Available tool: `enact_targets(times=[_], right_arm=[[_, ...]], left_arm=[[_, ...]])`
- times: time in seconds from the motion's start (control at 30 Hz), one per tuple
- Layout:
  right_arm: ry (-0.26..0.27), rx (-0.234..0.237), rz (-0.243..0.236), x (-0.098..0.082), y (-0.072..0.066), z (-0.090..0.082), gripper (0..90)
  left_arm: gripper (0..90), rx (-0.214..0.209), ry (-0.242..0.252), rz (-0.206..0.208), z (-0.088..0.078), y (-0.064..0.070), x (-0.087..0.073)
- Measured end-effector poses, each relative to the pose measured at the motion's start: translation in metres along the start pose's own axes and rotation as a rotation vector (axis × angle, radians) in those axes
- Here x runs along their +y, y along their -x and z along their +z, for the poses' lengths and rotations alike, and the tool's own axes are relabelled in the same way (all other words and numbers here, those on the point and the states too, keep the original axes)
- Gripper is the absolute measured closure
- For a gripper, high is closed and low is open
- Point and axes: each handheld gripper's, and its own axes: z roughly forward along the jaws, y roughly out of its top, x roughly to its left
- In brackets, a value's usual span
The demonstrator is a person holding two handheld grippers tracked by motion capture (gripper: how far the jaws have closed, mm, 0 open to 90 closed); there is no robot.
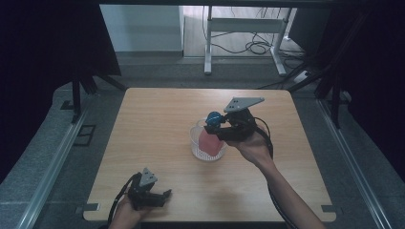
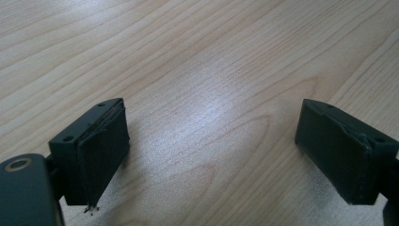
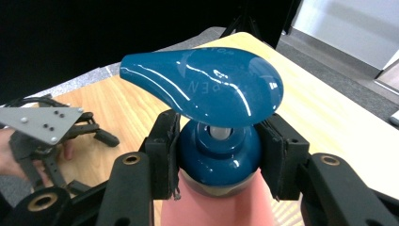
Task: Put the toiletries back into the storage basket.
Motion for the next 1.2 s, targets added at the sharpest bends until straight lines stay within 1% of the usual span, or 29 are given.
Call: enact_targets(times=[0.17, 0.43, 0.53, 0.87, 1.2], right_arm=[[0.006, -0.019, 0.022, 0.0, 0.008, 0.004, 52.8], [-0.003, -0.055, 0.016, 0.003, 0.016, 0.013, 52.8], [-0.003, -0.056, 0.018, 0.004, 0.019, 0.017, 52.7], [-0.019, -0.071, 0.022, 0.003, 0.024, 0.029, 52.7], [-0.036, -0.068, 0.037, -0.004, 0.026, 0.04, 52.7]], left_arm=[[10.0, 0.0, -0.001, 0.001, 0.0, 0.0, 0.0], [10.0, 0.001, -0.001, -0.002, 0.0, 0.0, 0.0], [10.0, 0.001, -0.005, 0.006, 0.0, 0.0, 0.0], [10.0, 0.0, -0.003, 0.002, 0.0, 0.0, 0.0], [10.0, 0.001, -0.003, 0.003, 0.0, 0.0, 0.0]])
